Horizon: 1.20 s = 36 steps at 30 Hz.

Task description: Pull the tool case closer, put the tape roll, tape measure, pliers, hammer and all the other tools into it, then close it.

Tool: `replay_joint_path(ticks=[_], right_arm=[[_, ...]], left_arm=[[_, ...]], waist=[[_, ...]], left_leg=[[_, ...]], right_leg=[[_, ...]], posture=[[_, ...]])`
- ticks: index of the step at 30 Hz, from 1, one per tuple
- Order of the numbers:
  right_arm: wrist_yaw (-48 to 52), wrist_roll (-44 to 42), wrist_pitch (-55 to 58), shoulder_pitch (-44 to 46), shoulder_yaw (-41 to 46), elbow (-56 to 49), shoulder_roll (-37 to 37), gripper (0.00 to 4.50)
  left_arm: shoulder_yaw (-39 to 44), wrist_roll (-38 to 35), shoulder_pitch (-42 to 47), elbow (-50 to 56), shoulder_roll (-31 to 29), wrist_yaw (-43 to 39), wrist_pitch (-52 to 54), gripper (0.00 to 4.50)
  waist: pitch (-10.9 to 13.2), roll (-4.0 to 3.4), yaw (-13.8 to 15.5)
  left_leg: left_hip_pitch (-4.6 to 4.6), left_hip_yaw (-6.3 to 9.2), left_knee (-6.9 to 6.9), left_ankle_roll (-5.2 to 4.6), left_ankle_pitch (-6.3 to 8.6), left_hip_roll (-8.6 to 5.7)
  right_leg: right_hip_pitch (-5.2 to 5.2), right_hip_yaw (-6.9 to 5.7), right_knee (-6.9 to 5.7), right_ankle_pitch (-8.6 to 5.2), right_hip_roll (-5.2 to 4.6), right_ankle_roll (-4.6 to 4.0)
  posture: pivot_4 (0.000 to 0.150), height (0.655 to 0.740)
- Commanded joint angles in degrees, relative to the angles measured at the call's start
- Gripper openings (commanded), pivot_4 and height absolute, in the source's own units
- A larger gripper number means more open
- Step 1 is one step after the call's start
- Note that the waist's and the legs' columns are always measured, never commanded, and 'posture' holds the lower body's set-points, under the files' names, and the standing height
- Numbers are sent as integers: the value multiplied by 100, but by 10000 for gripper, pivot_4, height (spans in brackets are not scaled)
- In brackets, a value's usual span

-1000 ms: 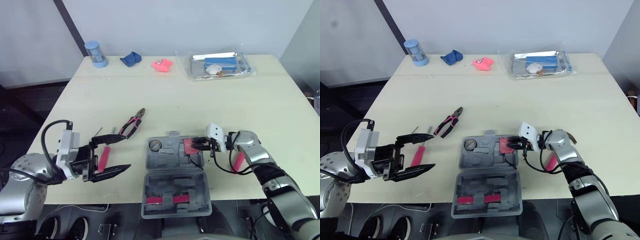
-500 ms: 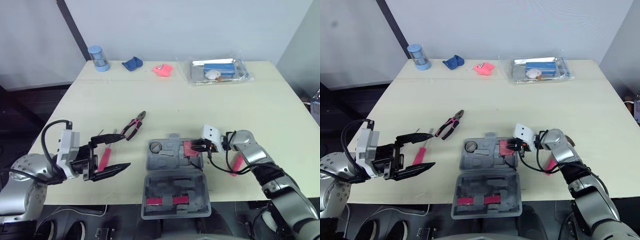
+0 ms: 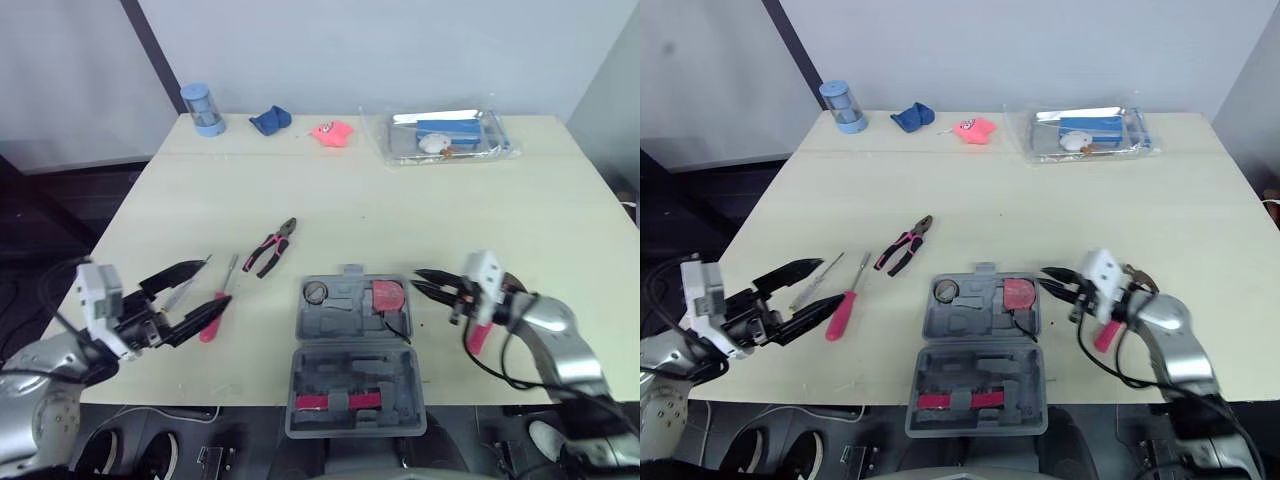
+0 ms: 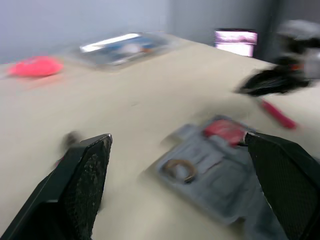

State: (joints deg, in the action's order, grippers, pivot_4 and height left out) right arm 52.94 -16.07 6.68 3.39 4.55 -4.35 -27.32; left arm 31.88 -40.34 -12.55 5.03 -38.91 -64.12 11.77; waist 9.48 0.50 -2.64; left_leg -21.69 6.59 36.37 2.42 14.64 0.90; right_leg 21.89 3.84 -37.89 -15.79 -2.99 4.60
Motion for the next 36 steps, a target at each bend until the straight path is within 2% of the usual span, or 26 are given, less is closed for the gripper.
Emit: replay_joint_path(ticks=[1, 6, 7, 10, 13, 14, 15, 19, 27, 30, 36], right_arm=[[-261, -419, -13, -708, 862, -534, -156, 8583], [-470, -798, -329, -1944, 2080, -407, -159, 8583], [-482, -871, -415, -2188, 2312, -326, -129, 10782], [-512, -997, -601, -2668, 2723, -52, -44, 20234], [-529, -1057, -796, -2896, 2985, 309, 15, 34344], [-533, -1068, -859, -2943, 3053, 431, 25, 40899], [-525, -1066, -915, -2980, 3098, 534, 25, 44840], [-498, -1111, -1037, -3081, 3163, 711, 22, 44840], [-516, -1451, -658, -2969, 2968, -100, -118, 44840], [-462, -1804, -166, -2771, 2786, -738, -326, 44840], [-518, -2337, 805, -1981, 2062, -1910, -783, 44840]], left_arm=[[374, 189, -225, -344, 79, 139, -325, 45000], [765, 404, -518, -1271, 88, 193, -745, 45000], [848, 425, -546, -1506, 53, 189, -814, 45000], [977, 547, -525, -2187, -28, 149, -1089, 45000], [997, 651, -502, -2650, -66, 124, -1309, 45000], [996, 673, -502, -2736, -71, 121, -1358, 45000], [995, 679, -513, -2740, -66, 138, -1369, 45000], [954, 733, -520, -2892, -63, 116, -1474, 45000], [743, 766, -256, -2518, -145, 150, -1383, 45000], [471, 821, -13, -1826, -164, 562, -978, 45000], [-278, 1211, 940, -1242, -297, 1360, -266, 45000]], waist=[[0, 0, 21], [0, 2, 25], [1, 2, 27], [-1, 7, 26], [-2, 9, 13], [-2, 9, 10], [-3, 10, 7], [-4, 10, 12], [-4, 9, 17], [-3, 9, 29], [-2, 6, 26]], left_leg=[[1, 0, 0, 0, 0, 0], [3, -1, 0, 0, 0, 0], [3, -1, 0, 0, 0, 0], [2, -2, -1, 0, 1, 0], [5, -5, -1, 0, 1, 1], [7, -8, -1, 0, 1, 1], [8, -9, -1, 0, 1, 2], [8, -10, -1, 0, 1, 3], [7, -9, -1, 0, 1, 3], [6, -8, -1, 0, 1, 3], [5, -3, -1, 0, 0, 3]], right_leg=[[0, 0, -1, 0, 0, 0], [-2, 1, -1, -2, 1, -1], [-2, 1, -1, -2, 1, -1], [-2, 1, 4, -4, 1, -1], [-3, 2, 4, -10, 1, -12], [-3, 5, 3, -14, 1, -18], [-4, 7, 3, -15, 1, -19], [-3, 8, 3, -14, 2, -18], [-3, 8, 2, -6, 1, -3], [-4, 8, 2, -5, 1, -2], [-7, 5, 2, -4, 2, 0]], posture=[[1500, 7400], [1500, 7400], [1500, 7400], [1500, 7400], [1500, 7400], [1500, 7400], [1500, 7400], [1500, 7400], [1500, 7400], [1500, 7400], [1500, 7400]])
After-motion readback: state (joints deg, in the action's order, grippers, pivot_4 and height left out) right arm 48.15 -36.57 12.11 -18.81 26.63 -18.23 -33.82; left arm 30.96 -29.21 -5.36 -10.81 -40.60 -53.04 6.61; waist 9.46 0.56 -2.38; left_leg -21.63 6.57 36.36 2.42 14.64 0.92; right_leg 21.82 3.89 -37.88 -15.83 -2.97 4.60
